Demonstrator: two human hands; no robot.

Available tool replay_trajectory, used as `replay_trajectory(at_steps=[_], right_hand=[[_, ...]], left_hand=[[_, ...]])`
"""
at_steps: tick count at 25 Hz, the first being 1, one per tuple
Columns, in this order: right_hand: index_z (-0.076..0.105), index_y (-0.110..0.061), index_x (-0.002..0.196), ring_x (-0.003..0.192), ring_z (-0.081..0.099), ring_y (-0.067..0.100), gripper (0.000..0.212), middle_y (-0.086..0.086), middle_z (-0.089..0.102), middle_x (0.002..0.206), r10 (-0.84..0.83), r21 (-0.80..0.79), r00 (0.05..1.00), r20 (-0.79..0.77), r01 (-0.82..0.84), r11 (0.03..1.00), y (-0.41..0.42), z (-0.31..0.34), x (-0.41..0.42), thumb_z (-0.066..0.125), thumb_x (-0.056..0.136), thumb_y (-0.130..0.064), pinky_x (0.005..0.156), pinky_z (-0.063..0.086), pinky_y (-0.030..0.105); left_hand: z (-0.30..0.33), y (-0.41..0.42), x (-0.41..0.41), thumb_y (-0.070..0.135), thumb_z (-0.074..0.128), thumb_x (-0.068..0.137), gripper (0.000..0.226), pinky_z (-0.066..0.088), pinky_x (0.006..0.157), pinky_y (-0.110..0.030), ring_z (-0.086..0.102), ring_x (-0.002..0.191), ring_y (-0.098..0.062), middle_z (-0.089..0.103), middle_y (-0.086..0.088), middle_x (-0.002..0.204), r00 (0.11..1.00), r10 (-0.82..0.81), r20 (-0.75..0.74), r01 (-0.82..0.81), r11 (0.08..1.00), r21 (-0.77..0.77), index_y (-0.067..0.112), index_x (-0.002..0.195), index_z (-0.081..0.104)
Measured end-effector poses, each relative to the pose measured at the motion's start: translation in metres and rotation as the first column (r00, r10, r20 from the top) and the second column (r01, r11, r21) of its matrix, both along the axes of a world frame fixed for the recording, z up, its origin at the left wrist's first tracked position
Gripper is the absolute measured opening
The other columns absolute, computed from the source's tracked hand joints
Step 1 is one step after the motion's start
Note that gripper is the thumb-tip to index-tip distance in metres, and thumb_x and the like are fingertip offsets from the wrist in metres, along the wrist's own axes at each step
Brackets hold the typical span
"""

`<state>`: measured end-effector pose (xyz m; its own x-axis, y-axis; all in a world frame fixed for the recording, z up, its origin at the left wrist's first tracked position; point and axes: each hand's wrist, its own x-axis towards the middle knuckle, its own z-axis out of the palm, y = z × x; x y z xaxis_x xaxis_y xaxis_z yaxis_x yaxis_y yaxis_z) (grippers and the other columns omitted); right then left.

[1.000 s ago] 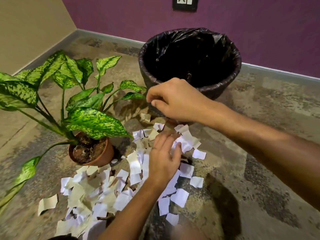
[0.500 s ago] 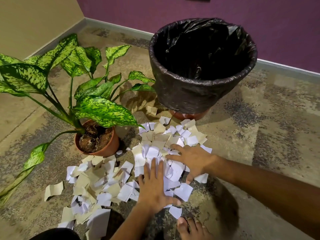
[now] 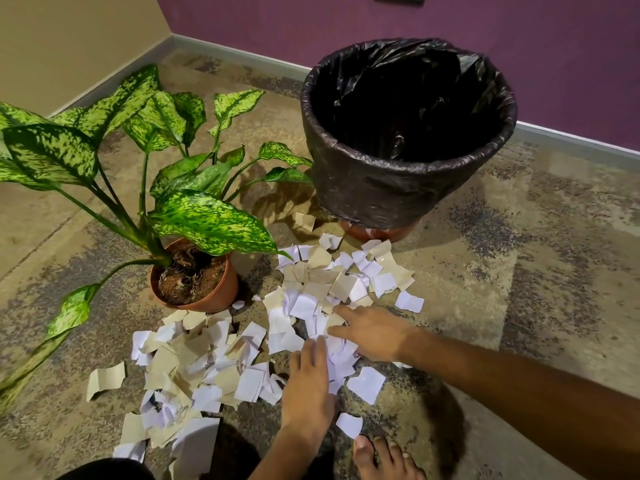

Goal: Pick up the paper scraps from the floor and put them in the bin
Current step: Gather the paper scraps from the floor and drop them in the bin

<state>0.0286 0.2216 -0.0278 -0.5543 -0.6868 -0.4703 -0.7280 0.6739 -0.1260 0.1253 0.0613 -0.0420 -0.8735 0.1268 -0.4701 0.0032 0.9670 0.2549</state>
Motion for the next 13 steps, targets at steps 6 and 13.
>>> replay_trajectory(at_steps=[6, 13], right_hand=[[0.057, -0.015, 0.127, 0.105, 0.061, 0.037, 0.047, 0.01, 0.028, 0.155, -0.082, -0.022, 0.997, -0.012, 0.082, 0.996, 0.007, 0.021, -0.011, 0.055, 0.083, 0.001, 0.07, 0.047, 0.038], [0.064, -0.018, 0.124, 0.108, 0.061, 0.032, 0.049, 0.004, 0.04, 0.148, -0.173, -0.119, 0.978, -0.116, 0.159, 0.98, 0.014, 0.042, -0.029, 0.053, 0.081, 0.004, 0.079, 0.051, 0.036]], left_hand=[[-0.002, -0.013, -0.014, 0.02, 0.059, 0.09, 0.065, 0.038, 0.104, -0.029, 0.039, 0.128, -0.021, 0.037, 0.001, 0.147, 0.986, 0.082, -0.142, -0.068, 0.992, 0.105, 0.02, 0.145, 0.027], [0.013, -0.011, -0.033, 0.02, 0.07, 0.081, 0.09, 0.049, 0.09, -0.032, 0.046, 0.125, -0.023, 0.035, -0.001, 0.148, 0.979, 0.126, -0.158, -0.106, 0.986, 0.126, 0.024, 0.15, 0.011]])
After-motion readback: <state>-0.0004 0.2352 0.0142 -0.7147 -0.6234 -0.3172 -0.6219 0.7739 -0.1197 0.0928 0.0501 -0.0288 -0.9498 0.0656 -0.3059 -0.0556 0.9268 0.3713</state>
